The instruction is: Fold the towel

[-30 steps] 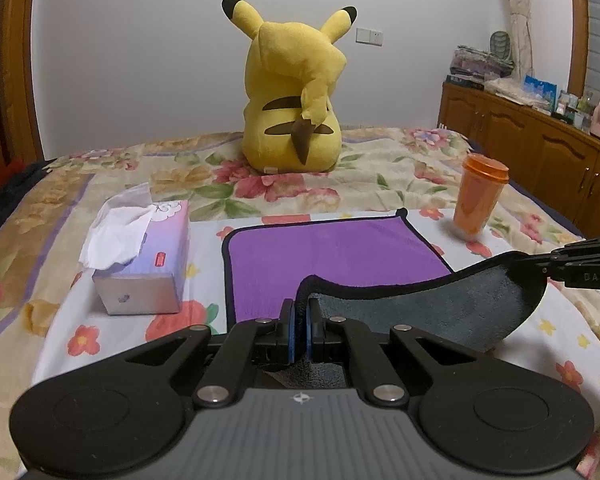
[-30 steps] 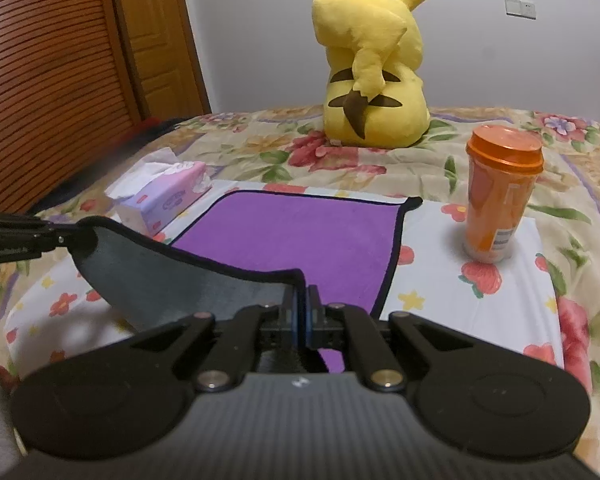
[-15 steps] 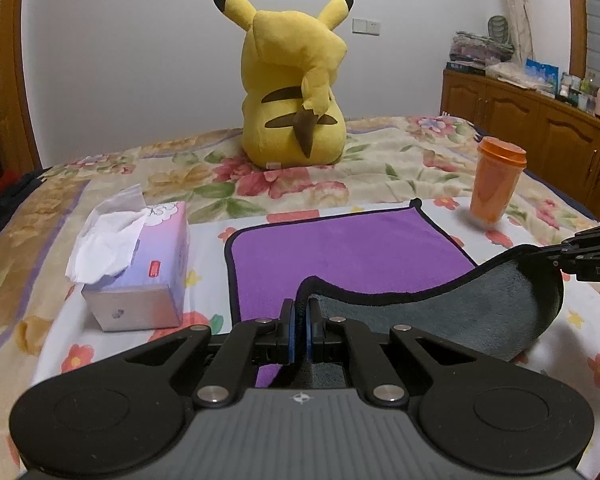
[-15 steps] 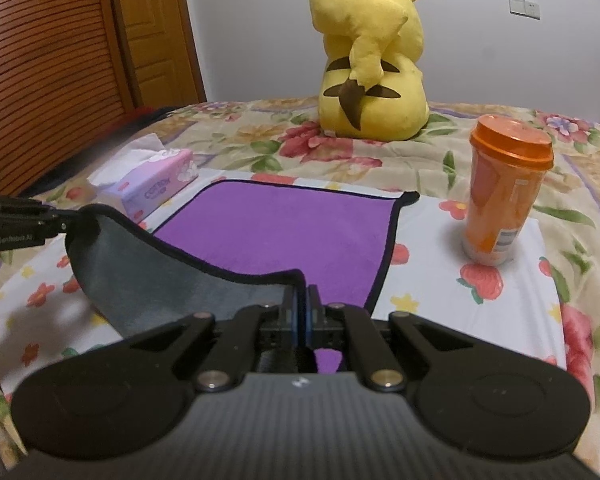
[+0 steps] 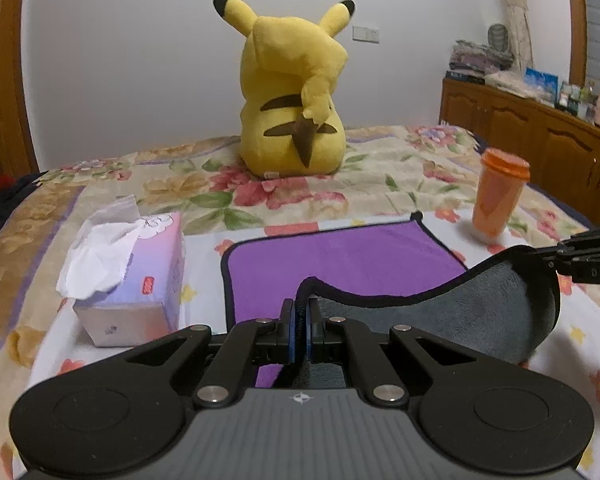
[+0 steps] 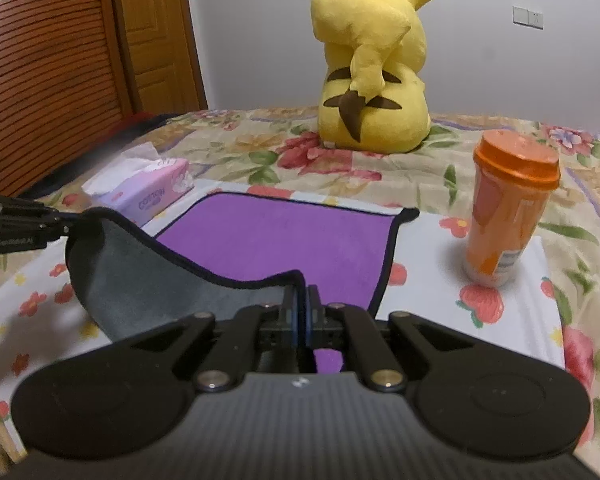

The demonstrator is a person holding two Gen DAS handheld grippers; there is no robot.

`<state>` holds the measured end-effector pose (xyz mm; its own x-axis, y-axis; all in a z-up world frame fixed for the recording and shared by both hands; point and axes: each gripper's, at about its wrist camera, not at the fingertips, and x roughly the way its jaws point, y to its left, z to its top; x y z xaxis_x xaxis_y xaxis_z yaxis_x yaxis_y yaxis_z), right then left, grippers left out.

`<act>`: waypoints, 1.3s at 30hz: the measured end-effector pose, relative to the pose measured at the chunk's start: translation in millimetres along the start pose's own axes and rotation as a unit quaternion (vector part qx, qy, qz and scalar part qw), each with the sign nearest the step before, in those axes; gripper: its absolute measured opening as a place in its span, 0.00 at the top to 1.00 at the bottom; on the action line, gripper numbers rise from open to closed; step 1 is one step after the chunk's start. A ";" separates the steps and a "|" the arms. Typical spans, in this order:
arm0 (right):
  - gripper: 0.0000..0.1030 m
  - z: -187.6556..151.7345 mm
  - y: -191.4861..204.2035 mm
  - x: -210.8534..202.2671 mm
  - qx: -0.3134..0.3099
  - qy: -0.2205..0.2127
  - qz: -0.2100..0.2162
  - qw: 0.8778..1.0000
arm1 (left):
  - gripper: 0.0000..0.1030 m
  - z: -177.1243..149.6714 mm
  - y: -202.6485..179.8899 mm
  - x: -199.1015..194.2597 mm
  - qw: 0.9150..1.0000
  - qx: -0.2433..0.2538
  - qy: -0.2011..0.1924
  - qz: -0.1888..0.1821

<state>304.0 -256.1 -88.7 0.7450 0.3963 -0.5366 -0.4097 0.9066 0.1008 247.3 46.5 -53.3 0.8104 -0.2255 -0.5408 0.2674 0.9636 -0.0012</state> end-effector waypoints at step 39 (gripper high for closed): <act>0.96 66.5 -22.3 45.6 -0.049 -0.071 -0.040 0.996 | 0.92 71.6 19.4 61.3 0.996 -0.002 -0.072 0.049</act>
<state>382.1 -248.6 -59.7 0.8408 0.3469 -0.4157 -0.3911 0.9201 -0.0232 339.5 41.1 -26.3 0.8990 -0.1481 -0.4121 0.1814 0.9825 0.0425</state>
